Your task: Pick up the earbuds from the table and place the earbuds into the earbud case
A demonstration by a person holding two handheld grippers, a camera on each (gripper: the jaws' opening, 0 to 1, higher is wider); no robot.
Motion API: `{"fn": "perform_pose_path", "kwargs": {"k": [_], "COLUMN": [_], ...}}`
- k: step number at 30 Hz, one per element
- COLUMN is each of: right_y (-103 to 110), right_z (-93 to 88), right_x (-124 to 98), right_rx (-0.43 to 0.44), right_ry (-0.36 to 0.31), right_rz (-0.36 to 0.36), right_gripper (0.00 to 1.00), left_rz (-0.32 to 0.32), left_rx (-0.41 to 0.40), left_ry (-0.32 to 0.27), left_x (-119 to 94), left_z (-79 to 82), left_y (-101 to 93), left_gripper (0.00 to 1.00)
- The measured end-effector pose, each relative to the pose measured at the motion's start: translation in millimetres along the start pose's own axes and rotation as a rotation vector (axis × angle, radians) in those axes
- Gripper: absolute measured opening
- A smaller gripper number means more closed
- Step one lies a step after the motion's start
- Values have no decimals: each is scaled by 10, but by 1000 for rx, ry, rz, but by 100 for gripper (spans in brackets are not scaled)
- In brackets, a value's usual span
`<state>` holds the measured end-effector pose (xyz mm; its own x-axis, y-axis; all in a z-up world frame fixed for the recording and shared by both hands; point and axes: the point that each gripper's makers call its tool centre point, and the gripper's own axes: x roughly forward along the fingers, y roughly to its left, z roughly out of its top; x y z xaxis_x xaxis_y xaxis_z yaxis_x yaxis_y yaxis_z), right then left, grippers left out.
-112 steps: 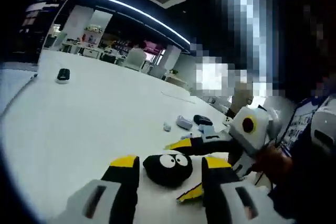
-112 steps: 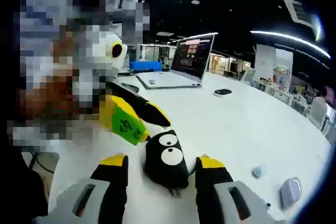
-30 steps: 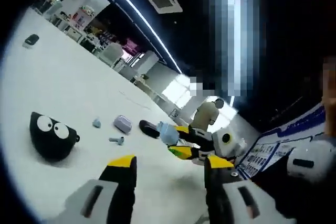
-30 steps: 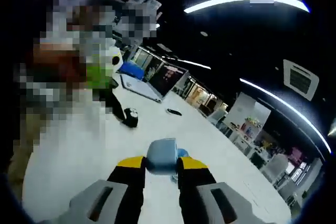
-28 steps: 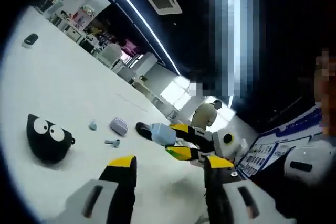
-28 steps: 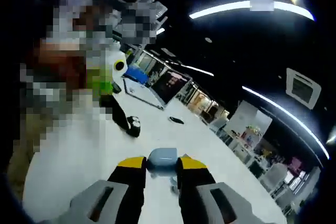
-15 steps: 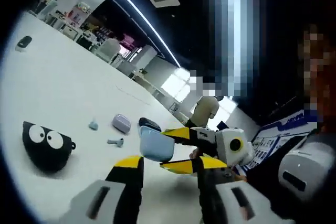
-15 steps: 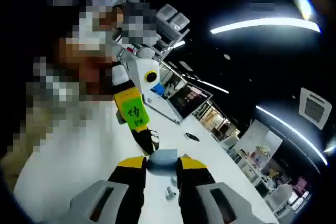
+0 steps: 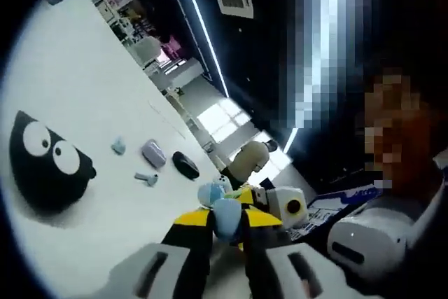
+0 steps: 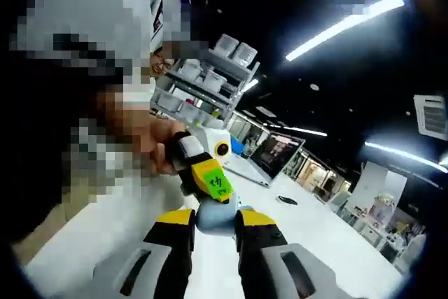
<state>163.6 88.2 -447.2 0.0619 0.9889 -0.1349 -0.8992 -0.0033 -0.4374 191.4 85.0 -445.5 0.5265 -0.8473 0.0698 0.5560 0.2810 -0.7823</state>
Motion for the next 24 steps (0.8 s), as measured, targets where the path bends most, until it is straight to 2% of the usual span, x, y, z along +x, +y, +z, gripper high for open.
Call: {"fn": "perform_pose_path", "kwargs": {"k": [5, 7, 9, 11, 12, 13, 15, 16, 17, 18, 20, 22, 24], "right_y": [7, -12, -73, -268, -377, -458, -470, -593, -585, -583, -608, -666, -705], "right_z": [21, 22, 96, 73, -46, -284, -826, -852, -899, -917, -889, -1002, -1053], "right_x": [9, -6, -78, -188, -233, -286, -365, -320, -251, -211, -104, -102, -90], "right_rx": [29, 12, 17, 78, 113, 189, 424, 382, 433, 507, 540, 583, 641], "right_ry": [7, 41, 50, 77, 128, 228, 413, 371, 352, 340, 306, 363, 370], "right_rz": [-2, 1, -6, -71, -98, -106, -74, -112, -90, -99, -90, -144, -212], "right_gripper": [24, 24, 23, 22, 22, 22, 22, 21, 21, 20, 18, 15, 14], "left_rz": [-3, -11, 6, 24, 35, 56, 97, 109, 119, 128, 137, 151, 158], "left_rx": [-13, -17, -40, -20, -1, 19, 56, 55, 62, 81, 111, 141, 152], "left_ry": [-38, -60, -120, -179, -196, -212, -230, -235, -243, -247, -239, -237, -248], "left_x": [-18, -49, -120, -240, -304, -364, -475, -521, -565, -612, -648, -678, -695], "left_z": [-9, 44, 173, 305, 347, 389, 444, 458, 477, 483, 469, 463, 473], "left_y": [48, 16, 25, 19, 18, 33, 70, 80, 88, 79, 62, 45, 27], "left_gripper": [18, 18, 18, 18, 18, 18, 18, 18, 18, 18, 18, 18, 18]}}
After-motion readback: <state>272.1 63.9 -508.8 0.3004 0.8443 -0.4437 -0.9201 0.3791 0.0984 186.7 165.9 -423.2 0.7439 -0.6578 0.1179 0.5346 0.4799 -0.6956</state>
